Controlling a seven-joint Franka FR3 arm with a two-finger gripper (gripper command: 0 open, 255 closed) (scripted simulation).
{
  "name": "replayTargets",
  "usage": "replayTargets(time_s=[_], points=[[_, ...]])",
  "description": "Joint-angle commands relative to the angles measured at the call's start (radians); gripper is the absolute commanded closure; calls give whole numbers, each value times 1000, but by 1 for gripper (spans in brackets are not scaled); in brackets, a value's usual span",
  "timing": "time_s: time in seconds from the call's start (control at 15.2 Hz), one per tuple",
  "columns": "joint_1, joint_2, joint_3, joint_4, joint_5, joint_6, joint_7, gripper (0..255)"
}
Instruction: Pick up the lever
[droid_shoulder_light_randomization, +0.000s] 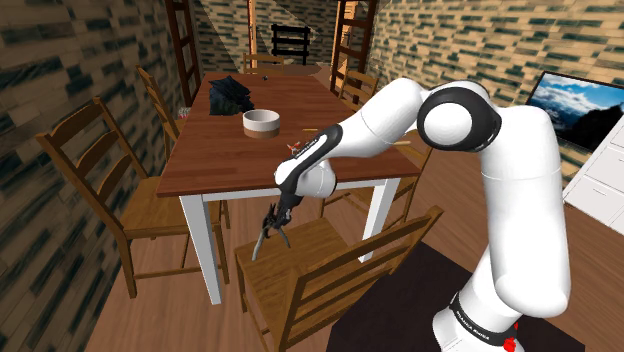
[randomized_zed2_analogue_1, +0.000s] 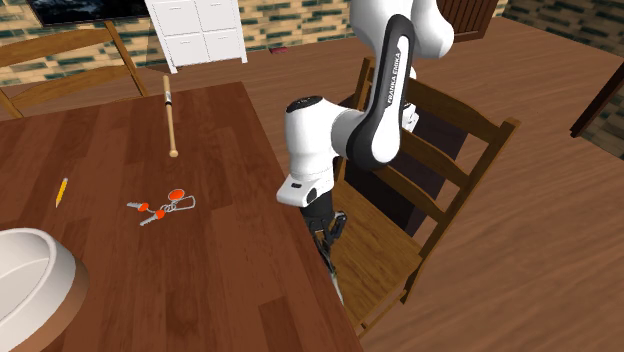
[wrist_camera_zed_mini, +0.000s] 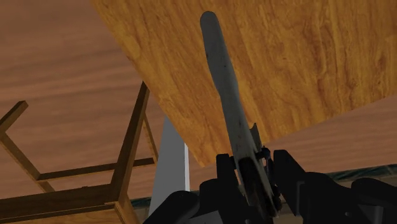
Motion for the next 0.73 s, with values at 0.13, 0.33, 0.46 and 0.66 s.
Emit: replayTargets(time_s=[0.13,0.33,0.46,0.66], points=[[14,-32,-24,-8,-30,-37,35,255],[24,-67,-39,-15,-52,-64,61,255],[31,-89,-49,-18,-67,-82,78,255],[40,-121,-63,-22,-90,-109,104,255]])
